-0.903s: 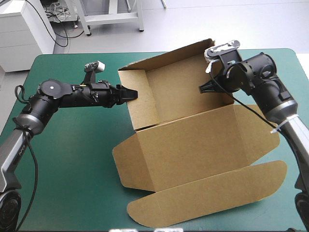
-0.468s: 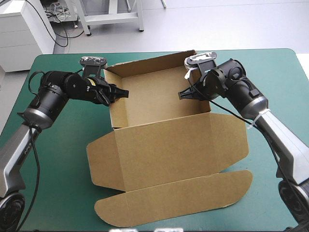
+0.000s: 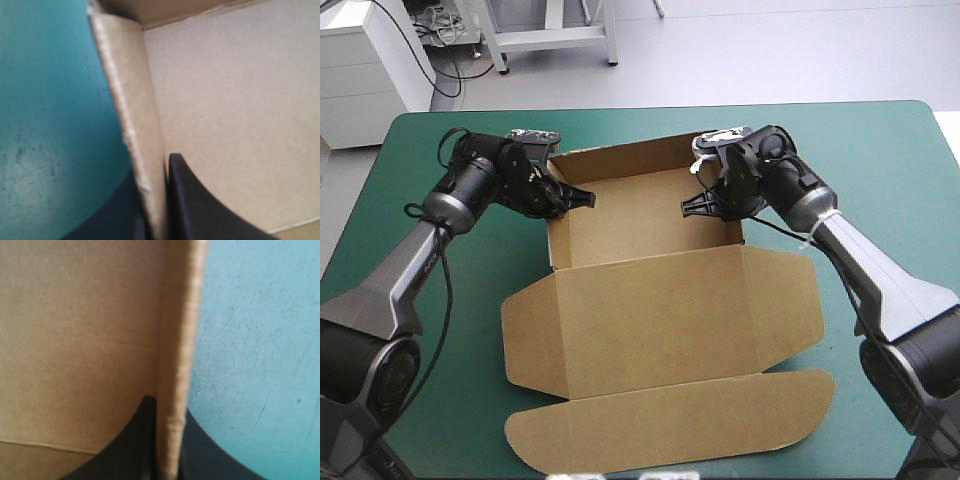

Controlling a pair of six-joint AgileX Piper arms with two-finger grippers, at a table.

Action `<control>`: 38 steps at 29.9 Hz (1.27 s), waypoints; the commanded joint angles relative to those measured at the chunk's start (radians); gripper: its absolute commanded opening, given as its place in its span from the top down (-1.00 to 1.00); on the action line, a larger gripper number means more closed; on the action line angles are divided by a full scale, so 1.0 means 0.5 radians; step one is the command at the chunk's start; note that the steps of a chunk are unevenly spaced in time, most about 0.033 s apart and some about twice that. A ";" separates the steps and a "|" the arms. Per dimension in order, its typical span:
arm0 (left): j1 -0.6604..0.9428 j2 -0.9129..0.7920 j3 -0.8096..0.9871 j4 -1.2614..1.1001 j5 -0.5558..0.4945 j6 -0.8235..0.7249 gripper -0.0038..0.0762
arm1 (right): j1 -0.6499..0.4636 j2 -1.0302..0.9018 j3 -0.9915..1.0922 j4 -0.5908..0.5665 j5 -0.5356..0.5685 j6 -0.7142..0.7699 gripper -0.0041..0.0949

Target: Fold the box

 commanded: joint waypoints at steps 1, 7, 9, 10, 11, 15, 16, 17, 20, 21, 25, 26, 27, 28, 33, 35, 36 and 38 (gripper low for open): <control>-0.030 0.003 -0.063 -0.057 -0.004 0.081 0.92 | -0.036 -0.007 -0.087 0.044 -0.158 -0.061 0.95; -0.030 0.120 -0.063 -0.057 -0.090 0.081 0.92 | -0.170 0.201 -0.087 0.119 -0.187 -0.155 0.95; -0.030 0.163 -0.063 -0.057 -0.121 0.081 0.92 | -0.208 0.261 -0.087 0.159 -0.205 -0.183 0.95; -0.030 0.185 -0.063 -0.057 -0.135 0.081 0.92 | -0.219 0.288 -0.087 0.168 -0.214 -0.199 0.95; -0.030 0.210 -0.063 -0.057 -0.141 0.081 0.92 | -0.227 0.305 -0.087 0.168 -0.219 -0.221 0.95; -0.030 0.310 -0.063 -0.057 -0.151 0.081 0.92 | -0.236 0.361 -0.087 0.168 -0.282 -0.284 0.95; -0.030 0.336 -0.063 -0.057 -0.151 0.090 0.92 | -0.236 0.367 -0.091 0.168 -0.302 -0.298 0.95; -0.030 0.357 -0.063 -0.057 -0.146 0.090 0.92 | -0.236 0.377 -0.091 0.168 -0.319 -0.315 0.95; -0.030 0.413 -0.063 -0.057 -0.132 0.090 0.92 | -0.236 0.379 -0.091 0.165 -0.365 -0.325 0.95; -0.030 0.426 -0.063 -0.057 -0.127 0.090 0.92 | -0.236 0.379 -0.095 0.165 -0.375 -0.325 0.95; -0.030 0.420 -0.063 -0.069 -0.122 0.266 0.88 | -0.236 0.379 -0.122 0.145 -0.370 -0.325 0.95; -0.030 0.414 -0.072 -0.080 -0.095 0.318 0.84 | -0.236 0.379 -0.133 0.145 -0.366 -0.325 0.94; -0.030 0.410 -0.082 -0.095 -0.054 0.362 0.76 | -0.236 0.379 -0.158 0.145 -0.351 -0.325 0.90; -0.030 0.404 -0.105 -0.095 -0.017 0.373 0.69 | -0.236 0.379 -0.172 0.151 -0.346 -0.325 0.85; -0.030 0.403 -0.244 -0.120 0.123 0.373 0.11 | -0.236 0.379 -0.292 0.222 -0.294 -0.325 0.26; -0.030 0.403 -0.289 -0.142 0.151 0.373 -0.07 | -0.236 0.379 -0.336 0.219 -0.273 -0.317 0.07; -0.030 0.403 -0.308 -0.142 0.159 0.353 -0.09 | -0.236 0.379 -0.360 0.222 -0.251 -0.317 0.00; -0.030 0.400 -0.353 -0.147 0.191 0.335 -0.09 | -0.236 0.379 -0.400 0.218 -0.219 -0.317 -0.06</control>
